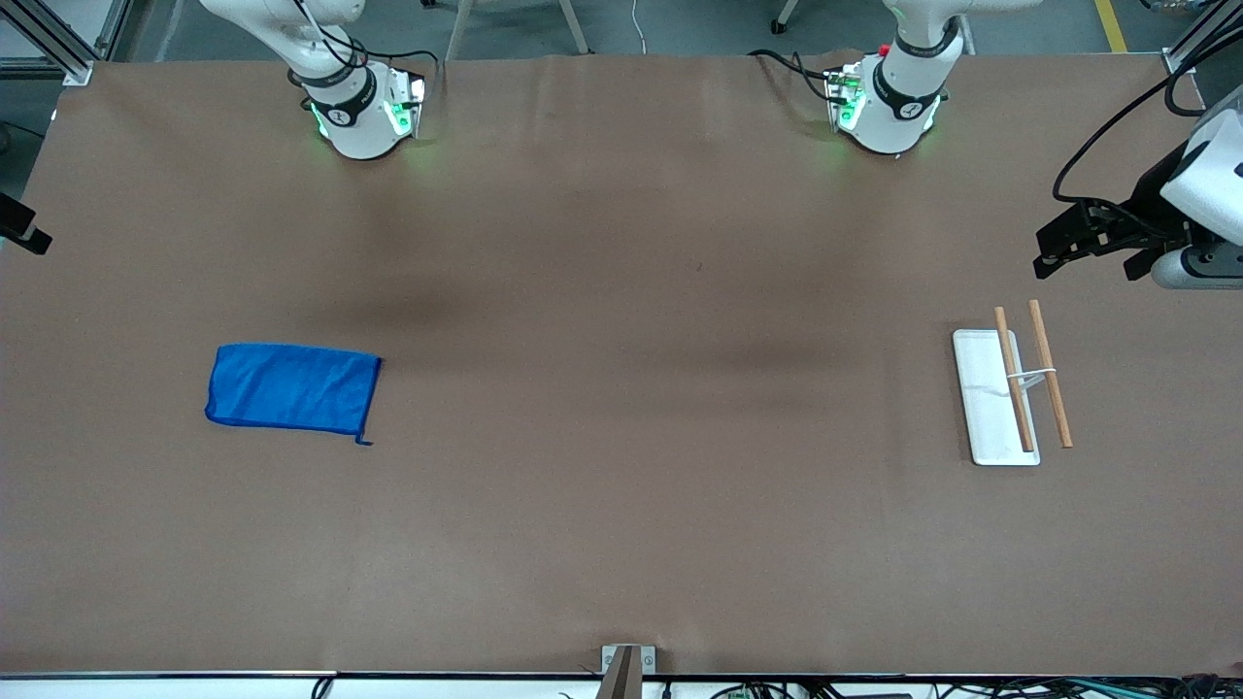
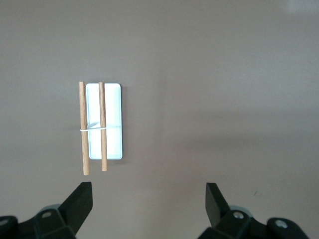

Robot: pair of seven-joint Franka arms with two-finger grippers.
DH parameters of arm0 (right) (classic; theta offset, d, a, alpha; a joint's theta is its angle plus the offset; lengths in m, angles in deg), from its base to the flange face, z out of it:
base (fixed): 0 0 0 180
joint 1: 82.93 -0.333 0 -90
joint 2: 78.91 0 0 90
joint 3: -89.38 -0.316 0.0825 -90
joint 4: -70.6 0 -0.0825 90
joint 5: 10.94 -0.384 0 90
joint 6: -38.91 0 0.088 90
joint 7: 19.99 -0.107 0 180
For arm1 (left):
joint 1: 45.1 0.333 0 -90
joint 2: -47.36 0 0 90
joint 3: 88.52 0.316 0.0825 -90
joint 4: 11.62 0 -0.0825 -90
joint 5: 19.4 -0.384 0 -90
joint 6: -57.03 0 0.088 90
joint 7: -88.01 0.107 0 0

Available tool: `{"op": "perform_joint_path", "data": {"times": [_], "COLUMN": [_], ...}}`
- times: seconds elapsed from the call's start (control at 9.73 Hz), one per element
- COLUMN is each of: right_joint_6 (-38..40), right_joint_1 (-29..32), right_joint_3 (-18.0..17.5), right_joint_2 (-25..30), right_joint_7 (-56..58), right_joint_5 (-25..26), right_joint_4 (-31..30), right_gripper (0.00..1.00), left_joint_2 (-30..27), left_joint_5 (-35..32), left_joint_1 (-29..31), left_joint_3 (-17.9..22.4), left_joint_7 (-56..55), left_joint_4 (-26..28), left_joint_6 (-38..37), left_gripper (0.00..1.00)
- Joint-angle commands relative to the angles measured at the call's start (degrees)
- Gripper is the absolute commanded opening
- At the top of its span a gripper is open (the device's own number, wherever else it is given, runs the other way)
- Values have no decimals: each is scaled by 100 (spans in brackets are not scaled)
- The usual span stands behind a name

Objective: Right arm passes towel to left arm to hang
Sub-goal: 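Move the right gripper down over the blue towel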

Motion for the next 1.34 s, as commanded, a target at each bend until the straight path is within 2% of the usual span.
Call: {"op": "perform_joint_path", "data": {"times": [0.0, 0.31, 0.51, 0.72, 0.82, 1.23], "right_joint_6": [29, 38, 64, -180, -460, -2980], "right_joint_1": [-38, -55, -64, 76, 146, 121], "right_joint_3": [40, 40, 40, 58, 58, 40], "right_joint_2": [91, 91, 91, -223, -478, -1287], "right_joint_7": [-30, -30, 22, 380, 513, 875], "right_joint_5": [4, 4, 30, 30, 4, -58], "right_joint_4": [-42, -42, -252, -585, -900, -2474], "right_gripper": [100, 100, 100, 100, 100, 100], "left_joint_2": [-90, -81, -81, -72, -72, -55], "left_joint_5": [-25, -7, 1, 10, 10, 1], "left_joint_1": [3, 3, 3, 12, 12, 3], "left_joint_3": [10, 10, 10, 10, 10, 10], "left_joint_7": [-34, -34, -43, -35, -17, 54], "left_joint_4": [272, 254, 246, 237, 237, 246], "left_joint_6": [83, 66, 48, 48, 48, 48], "left_gripper": [100, 100, 100, 100, 100, 100]}}
